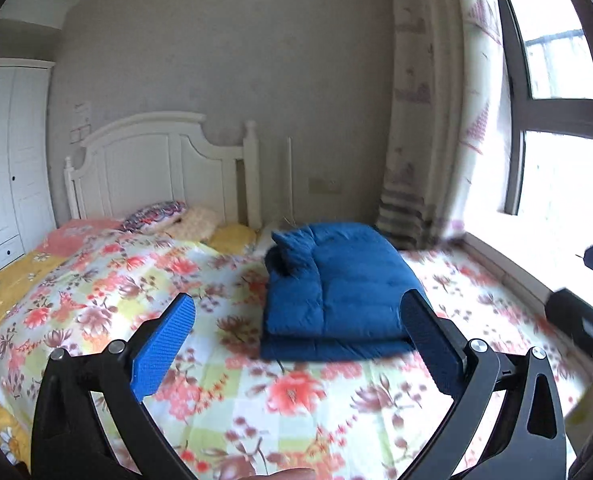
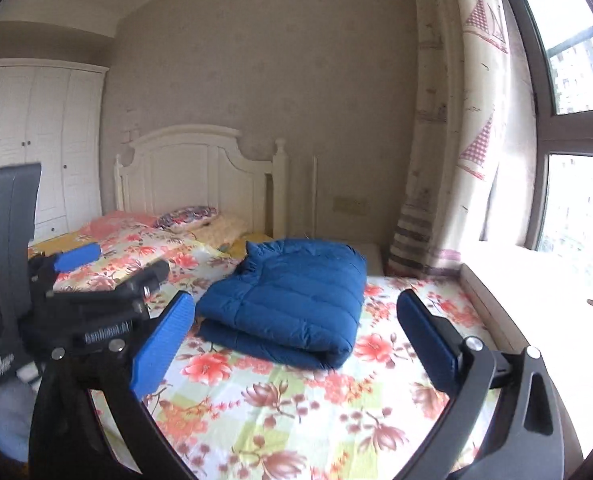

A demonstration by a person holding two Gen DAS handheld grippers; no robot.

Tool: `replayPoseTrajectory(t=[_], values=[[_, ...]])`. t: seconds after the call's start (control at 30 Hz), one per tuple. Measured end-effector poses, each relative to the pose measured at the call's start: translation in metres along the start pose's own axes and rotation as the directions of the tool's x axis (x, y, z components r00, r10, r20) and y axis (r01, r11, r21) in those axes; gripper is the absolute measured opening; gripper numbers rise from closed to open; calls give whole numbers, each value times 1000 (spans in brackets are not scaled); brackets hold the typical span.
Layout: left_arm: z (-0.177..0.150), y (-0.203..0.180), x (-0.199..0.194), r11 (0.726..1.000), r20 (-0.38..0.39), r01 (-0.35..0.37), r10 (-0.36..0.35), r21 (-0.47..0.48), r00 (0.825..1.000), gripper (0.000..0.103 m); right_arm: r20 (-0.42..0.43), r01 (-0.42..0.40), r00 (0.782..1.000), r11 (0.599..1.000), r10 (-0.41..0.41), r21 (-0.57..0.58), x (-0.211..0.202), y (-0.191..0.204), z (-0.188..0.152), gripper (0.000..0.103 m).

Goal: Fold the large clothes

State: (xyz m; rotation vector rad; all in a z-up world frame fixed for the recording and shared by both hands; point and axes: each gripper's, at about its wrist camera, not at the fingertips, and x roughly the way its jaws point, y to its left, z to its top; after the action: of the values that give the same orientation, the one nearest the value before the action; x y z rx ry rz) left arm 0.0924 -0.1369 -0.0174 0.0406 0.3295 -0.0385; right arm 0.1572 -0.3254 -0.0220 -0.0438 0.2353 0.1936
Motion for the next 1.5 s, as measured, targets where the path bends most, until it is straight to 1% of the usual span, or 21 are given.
replayPoseTrajectory(t=[0.1, 0.2, 0.3, 0.63, 1.07, 1.5], values=[[-2, -2, 3, 1000, -22, -11, 11, 20, 1000, 99, -38, 50, 998, 998, -48, 47, 8, -5, 3, 100], [-2, 3, 8, 1000, -33, -13, 13, 7, 999, 99, -75, 75, 995, 993, -69, 90, 19, -10, 1, 100], [-1, 5, 6, 1000, -38, -16, 16, 1, 999, 99, -88, 81, 993, 992, -72, 100, 25, -10, -4, 100], [4, 6, -7, 1000, -19, -19, 19, 2, 1000, 99, -68, 81, 995, 994, -76, 72, 14, -1, -2, 100], [14, 9, -19, 1000, -3, -14, 14, 6, 1000, 99, -56, 74, 996, 995, -71, 65, 8, 2, 3, 100], [17, 12, -22, 1000, 1, -16, 16, 3, 1000, 99, -51, 66, 997, 996, -64, 51, 6, 5, 6, 100]])
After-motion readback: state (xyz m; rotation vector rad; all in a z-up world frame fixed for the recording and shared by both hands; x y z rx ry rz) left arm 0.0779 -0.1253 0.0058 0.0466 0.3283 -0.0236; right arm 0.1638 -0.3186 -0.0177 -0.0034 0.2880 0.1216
